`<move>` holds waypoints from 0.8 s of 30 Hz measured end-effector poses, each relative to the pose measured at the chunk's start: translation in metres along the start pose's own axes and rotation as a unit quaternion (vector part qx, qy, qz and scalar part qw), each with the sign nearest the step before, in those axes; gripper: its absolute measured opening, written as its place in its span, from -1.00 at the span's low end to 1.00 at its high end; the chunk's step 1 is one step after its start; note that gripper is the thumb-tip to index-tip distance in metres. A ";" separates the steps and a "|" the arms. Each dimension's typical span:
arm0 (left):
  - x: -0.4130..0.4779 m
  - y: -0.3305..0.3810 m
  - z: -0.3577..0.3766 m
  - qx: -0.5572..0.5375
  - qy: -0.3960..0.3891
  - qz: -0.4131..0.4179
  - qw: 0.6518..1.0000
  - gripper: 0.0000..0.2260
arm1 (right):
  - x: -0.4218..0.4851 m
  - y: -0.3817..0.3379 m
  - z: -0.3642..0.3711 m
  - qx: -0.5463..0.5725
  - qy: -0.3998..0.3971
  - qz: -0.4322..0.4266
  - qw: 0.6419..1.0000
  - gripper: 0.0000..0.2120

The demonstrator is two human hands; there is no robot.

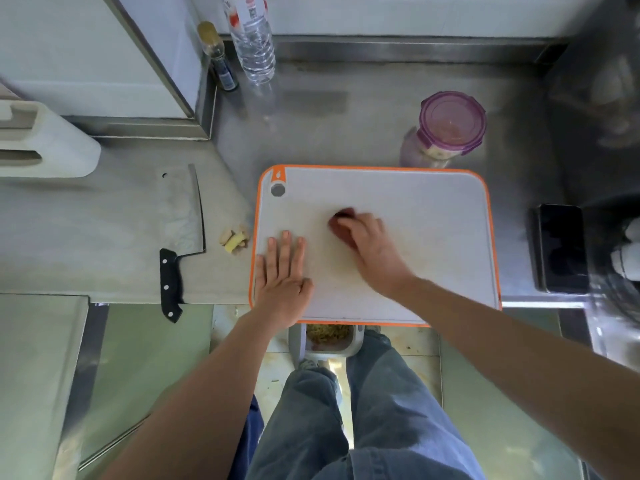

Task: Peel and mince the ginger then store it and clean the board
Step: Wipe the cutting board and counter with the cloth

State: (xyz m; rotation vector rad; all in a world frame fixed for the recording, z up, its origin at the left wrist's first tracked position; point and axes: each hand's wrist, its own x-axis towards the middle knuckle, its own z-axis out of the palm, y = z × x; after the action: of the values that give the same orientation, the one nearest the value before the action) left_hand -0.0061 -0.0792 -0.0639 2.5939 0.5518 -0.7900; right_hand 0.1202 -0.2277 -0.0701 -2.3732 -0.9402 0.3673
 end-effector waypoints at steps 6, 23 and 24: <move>-0.002 -0.007 0.003 -0.049 0.034 0.032 0.998 -0.36 | 0.043 0.043 -0.043 0.001 0.139 0.049 0.989 -0.42; -0.039 -0.040 0.012 -0.029 0.261 0.006 0.965 -0.53 | 0.065 0.003 -0.011 0.018 -0.044 -0.072 0.996 -0.45; -0.039 -0.041 0.013 -0.037 0.261 0.006 0.965 -0.54 | 0.055 -0.003 -0.007 0.035 -0.113 -0.114 0.986 -0.47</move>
State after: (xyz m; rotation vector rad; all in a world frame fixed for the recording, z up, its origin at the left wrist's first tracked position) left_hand -0.0609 -0.0602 -0.0599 2.7252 0.6917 -0.0639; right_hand 0.1615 -0.1903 -0.0659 -2.1625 -1.2669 0.5786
